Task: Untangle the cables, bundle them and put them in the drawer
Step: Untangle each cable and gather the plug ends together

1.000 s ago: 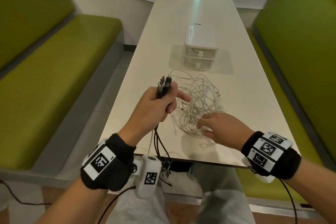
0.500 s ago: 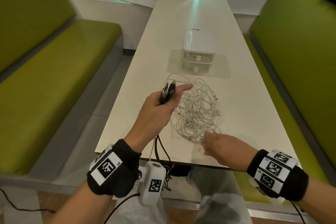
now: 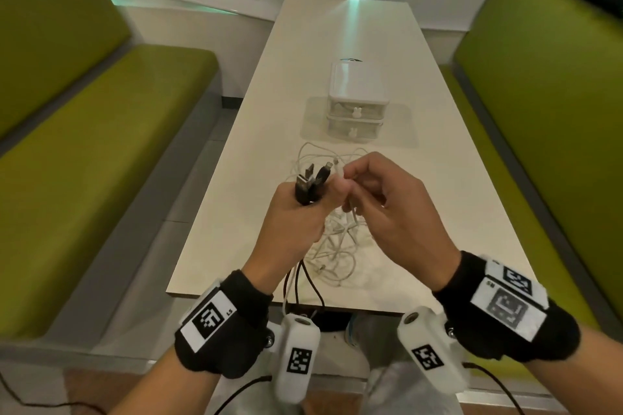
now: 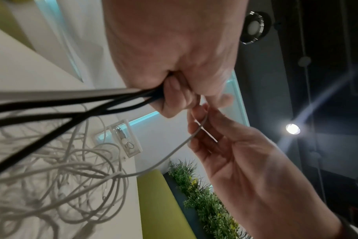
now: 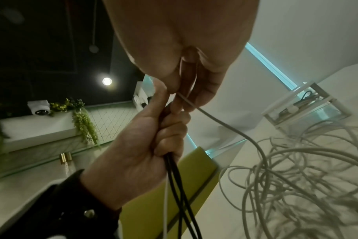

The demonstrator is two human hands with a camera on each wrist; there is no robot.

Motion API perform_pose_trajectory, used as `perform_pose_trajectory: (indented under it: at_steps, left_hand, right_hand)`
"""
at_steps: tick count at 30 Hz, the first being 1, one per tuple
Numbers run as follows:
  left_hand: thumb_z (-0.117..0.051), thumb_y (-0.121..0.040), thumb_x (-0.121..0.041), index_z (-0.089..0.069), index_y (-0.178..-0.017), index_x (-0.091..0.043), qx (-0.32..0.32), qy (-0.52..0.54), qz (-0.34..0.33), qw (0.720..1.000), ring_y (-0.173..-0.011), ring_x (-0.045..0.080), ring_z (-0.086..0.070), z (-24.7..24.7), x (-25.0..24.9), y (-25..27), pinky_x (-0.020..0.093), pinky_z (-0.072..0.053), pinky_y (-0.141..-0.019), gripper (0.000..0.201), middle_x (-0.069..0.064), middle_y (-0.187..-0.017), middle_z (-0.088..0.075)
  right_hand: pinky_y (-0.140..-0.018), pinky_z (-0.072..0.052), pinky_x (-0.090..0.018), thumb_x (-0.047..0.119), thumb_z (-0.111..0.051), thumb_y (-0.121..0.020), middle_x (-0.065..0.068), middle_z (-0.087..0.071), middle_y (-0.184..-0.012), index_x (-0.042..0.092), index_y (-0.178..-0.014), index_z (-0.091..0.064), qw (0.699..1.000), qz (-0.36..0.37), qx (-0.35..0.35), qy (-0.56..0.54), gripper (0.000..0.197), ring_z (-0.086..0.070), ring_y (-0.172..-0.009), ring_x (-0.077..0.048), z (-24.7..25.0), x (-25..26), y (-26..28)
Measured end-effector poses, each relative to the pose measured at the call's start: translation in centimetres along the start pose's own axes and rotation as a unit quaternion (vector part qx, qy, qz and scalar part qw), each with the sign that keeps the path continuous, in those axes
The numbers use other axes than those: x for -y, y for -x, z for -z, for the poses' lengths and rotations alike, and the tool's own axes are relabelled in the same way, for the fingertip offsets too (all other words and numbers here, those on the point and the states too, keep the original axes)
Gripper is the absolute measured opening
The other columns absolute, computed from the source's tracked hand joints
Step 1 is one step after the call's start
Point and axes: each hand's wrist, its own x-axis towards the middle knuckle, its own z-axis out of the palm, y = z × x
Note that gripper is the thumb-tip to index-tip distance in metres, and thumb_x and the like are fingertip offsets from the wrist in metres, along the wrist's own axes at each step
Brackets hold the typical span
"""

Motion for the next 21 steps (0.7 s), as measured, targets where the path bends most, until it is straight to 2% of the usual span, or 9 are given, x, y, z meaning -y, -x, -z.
perform_pose_trajectory:
  at_steps: [2, 5, 8, 9, 11, 14, 17, 19, 21]
  left_hand:
    - [-0.062, -0.069, -0.056, -0.061, -0.054, -0.029, -0.006, -0.001, -0.006, 1.0, -0.039, 0.004, -0.035, 0.1, 0.2, 0.0, 0.018, -0.028, -0.045, 0.031, -0.014, -0.042, -0.041]
    - [-0.062, -0.073, -0.041, -0.059, -0.055, -0.025, -0.014, -0.009, -0.009, 1.0, -0.036, -0.002, -0.045, 0.0, 0.2, -0.3, 0.005, -0.033, -0.045, 0.024, -0.017, -0.038, -0.045]
    - [-0.055, -0.082, -0.04, -0.061, -0.054, -0.033, -0.023, -0.011, -0.006, 1.0, -0.036, -0.001, -0.044, -0.5, -0.2, -0.5, 0.004, -0.032, -0.044, 0.03, -0.016, -0.037, -0.043]
    - [-0.053, -0.086, -0.039, -0.067, -0.061, -0.033, -0.026, -0.004, -0.004, 1.0, -0.036, -0.001, -0.044, -0.7, -0.3, -0.5, 0.005, -0.032, -0.044, 0.029, -0.017, -0.037, -0.043]
    - [-0.049, -0.094, -0.034, -0.073, -0.085, -0.018, -0.037, -0.008, -0.007, 0.999, -0.038, 0.0, -0.046, -1.0, -0.3, -0.6, 0.006, -0.033, -0.045, 0.03, -0.017, -0.039, -0.046]
    - [-0.047, -0.091, -0.046, -0.073, -0.093, -0.004, -0.084, -0.009, -0.023, 0.996, -0.047, 0.003, -0.043, -0.6, 0.4, -1.3, 0.016, -0.037, -0.049, 0.049, -0.009, -0.054, -0.049]
    - [-0.041, -0.091, -0.05, -0.074, -0.082, -0.014, -0.123, -0.014, -0.05, 0.991, -0.066, 0.017, -0.06, 0.4, 0.4, -2.1, 0.031, -0.053, -0.068, 0.05, 0.002, -0.076, -0.069]
    - [-0.04, -0.091, -0.049, -0.066, -0.068, -0.012, -0.117, -0.01, -0.062, 0.991, -0.074, 0.026, -0.068, 0.8, 0.2, -2.2, 0.041, -0.056, -0.083, 0.051, 0.006, -0.069, -0.069]
    - [-0.041, -0.092, -0.046, -0.055, -0.06, -0.011, -0.095, 0.036, -0.07, 0.992, -0.057, 0.032, -0.062, 0.8, -0.1, -2.0, 0.046, -0.057, -0.078, 0.049, 0.008, -0.053, -0.051]
  right_hand:
    - [-0.072, -0.054, -0.022, 0.01, -0.06, -0.095, 0.003, -0.073, -0.089, 0.009, -0.101, -0.065, 1.0, 0.003, 0.007, -0.007, 0.008, -0.07, -0.082, -0.011, -0.3, -0.1, -0.2]
    - [-0.077, -0.055, -0.024, -0.008, -0.056, -0.088, 0.003, -0.071, -0.099, 0.011, -0.109, -0.069, 0.999, 0.025, 0.023, 0.023, 0.031, -0.068, -0.09, -0.012, -0.7, -0.4, -0.1]
    - [-0.071, -0.057, -0.04, -0.008, -0.06, -0.086, 0.003, -0.07, -0.091, 0.018, -0.108, -0.06, 1.0, -0.005, -0.006, -0.007, 0.034, -0.069, -0.079, -0.019, -1.0, -0.3, -0.1]
    - [-0.067, -0.057, -0.043, -0.001, -0.063, -0.088, 0.003, -0.069, -0.086, 0.022, -0.104, -0.051, 0.999, -0.026, -0.018, -0.029, 0.031, -0.069, -0.072, -0.02, -1.1, -0.3, -0.2]
    - [-0.061, -0.056, -0.047, 0.009, -0.066, -0.09, 0.004, -0.066, -0.079, 0.025, -0.1, -0.041, 0.997, -0.052, -0.025, -0.051, 0.031, -0.066, -0.062, -0.025, -1.0, -0.5, -0.5]
    - [-0.051, -0.048, -0.039, 0.017, -0.061, -0.094, -0.001, -0.063, -0.066, 0.02, -0.103, -0.042, 0.996, -0.06, 0.047, -0.048, 0.022, -0.056, -0.051, -0.022, -0.6, -1.8, -0.6]
    - [-0.052, -0.043, -0.031, 0.026, -0.054, -0.098, 0.0, -0.059, -0.056, 0.02, -0.089, -0.05, 0.989, -0.064, 0.136, -0.004, 0.012, -0.053, -0.047, -0.016, -0.2, -3.9, -0.7]
    - [-0.053, -0.046, -0.029, 0.034, -0.052, -0.099, -0.001, -0.061, -0.056, 0.017, -0.08, -0.055, 0.978, -0.06, 0.188, 0.062, 0.026, -0.057, -0.048, -0.013, -0.2, -5.3, -1.0]
    - [-0.056, -0.051, -0.033, 0.046, -0.049, -0.097, -0.003, -0.065, -0.061, 0.011, -0.078, -0.058, 0.958, -0.044, 0.242, 0.145, 0.04, -0.061, -0.053, -0.012, -0.6, -6.6, -1.3]
